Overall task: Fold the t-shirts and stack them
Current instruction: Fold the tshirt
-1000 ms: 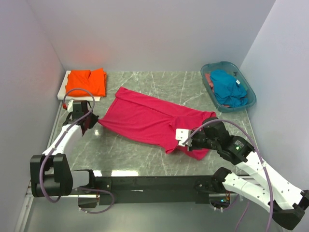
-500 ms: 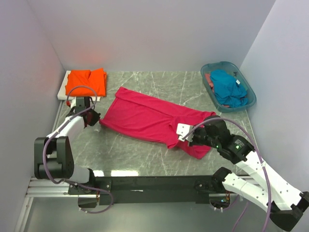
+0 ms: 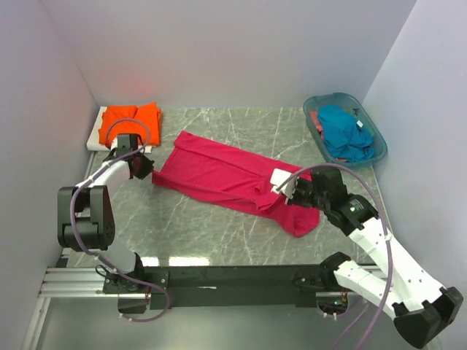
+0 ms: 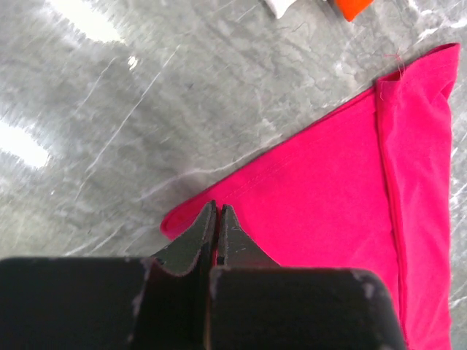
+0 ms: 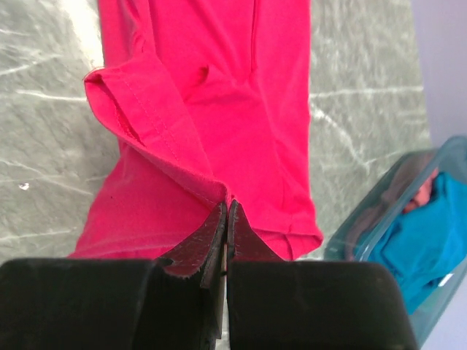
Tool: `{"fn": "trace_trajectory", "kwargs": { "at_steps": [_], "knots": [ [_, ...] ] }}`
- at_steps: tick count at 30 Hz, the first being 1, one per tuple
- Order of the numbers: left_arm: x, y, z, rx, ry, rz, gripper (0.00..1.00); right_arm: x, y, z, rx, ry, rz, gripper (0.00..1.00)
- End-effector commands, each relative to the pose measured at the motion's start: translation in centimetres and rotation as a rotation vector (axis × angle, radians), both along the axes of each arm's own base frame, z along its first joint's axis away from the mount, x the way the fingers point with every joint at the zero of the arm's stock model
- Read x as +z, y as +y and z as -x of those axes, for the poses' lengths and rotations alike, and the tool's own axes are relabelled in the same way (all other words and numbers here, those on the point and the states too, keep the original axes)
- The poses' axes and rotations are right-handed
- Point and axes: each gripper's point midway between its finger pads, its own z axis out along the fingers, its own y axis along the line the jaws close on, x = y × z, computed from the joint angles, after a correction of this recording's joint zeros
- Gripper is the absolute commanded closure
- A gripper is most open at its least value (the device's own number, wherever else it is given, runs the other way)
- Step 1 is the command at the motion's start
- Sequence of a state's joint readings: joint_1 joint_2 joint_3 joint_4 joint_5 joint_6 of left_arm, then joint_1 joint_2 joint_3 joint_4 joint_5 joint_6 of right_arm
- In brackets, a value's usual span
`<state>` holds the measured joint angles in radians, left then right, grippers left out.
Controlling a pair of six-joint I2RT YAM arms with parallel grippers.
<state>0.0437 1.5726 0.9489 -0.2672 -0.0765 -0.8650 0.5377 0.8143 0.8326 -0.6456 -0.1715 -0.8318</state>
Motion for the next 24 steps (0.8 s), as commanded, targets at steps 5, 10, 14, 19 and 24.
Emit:
{"fn": "trace_trajectory", "kwargs": {
  "at_steps": [5, 10, 14, 19, 24],
  "knots": [
    [1.9, -0.3, -3.5, -0.053, -0.053, -0.009, 0.99, 3.0, -0.7, -2.3, -0.008, -0.027, -0.086, 1.0],
    [1.3, -0.6, -4.8, -0.072, -0.031, -0.013, 0.99, 2.9, -0.7, -2.5, 0.027, -0.018, -0.094, 1.0],
    [1.7, -1.3, -6.2, -0.094, -0.031, -0.027, 0.99, 2.3, -0.3, -3.0, 0.036, 0.01, -0.092, 1.0],
    [0.9, -1.4, -6.8, -0.098, -0.003, -0.038, 0.99, 2.2, -0.3, -3.8, 0.023, 0.006, -0.094, 1.0],
    [0.8, -2.5, -7.4, -0.126, 0.004, -0.048, 0.99, 1.7, -1.0, -4.7, -0.01, 0.019, -0.088, 1.0]
  ]
}}
